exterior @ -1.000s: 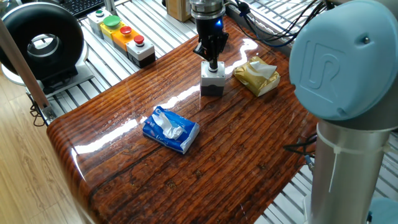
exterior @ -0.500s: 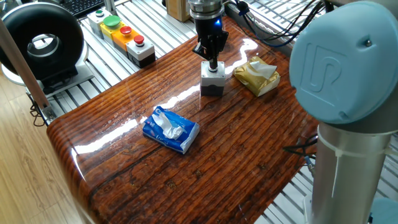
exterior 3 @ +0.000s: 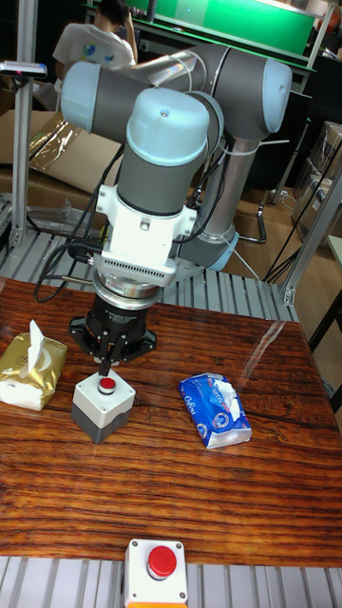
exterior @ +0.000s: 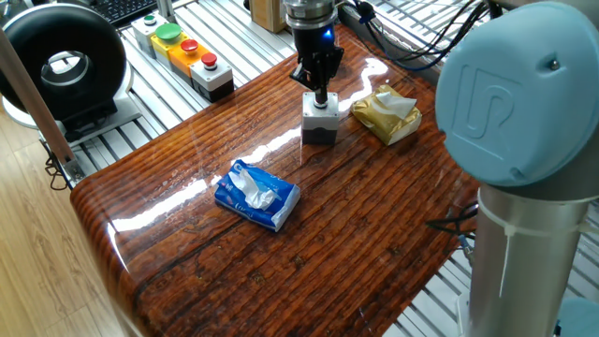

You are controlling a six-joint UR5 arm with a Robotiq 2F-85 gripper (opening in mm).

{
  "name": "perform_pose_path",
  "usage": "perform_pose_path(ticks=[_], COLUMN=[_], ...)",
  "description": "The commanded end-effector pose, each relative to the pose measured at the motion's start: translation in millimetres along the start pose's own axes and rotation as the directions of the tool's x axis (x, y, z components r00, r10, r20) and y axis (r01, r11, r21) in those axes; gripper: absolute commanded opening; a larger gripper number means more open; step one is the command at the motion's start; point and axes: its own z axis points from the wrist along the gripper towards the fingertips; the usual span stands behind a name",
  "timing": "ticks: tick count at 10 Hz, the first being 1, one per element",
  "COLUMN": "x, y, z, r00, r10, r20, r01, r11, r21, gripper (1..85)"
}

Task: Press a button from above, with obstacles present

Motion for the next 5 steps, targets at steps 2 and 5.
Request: perform_pose_path(ticks=[2, 5], x=[-8.8, -7.5], y=[0.7, -0.7], z=[3.2, 8.7], r00=[0.999, 1.0], r10=[0.048, 0.025], r20=[0.013, 0.016], r01=[-0.048, -0.025], r11=[0.999, 1.0], r21=[-0.015, -0.018], gripper=[1.3, 1.3])
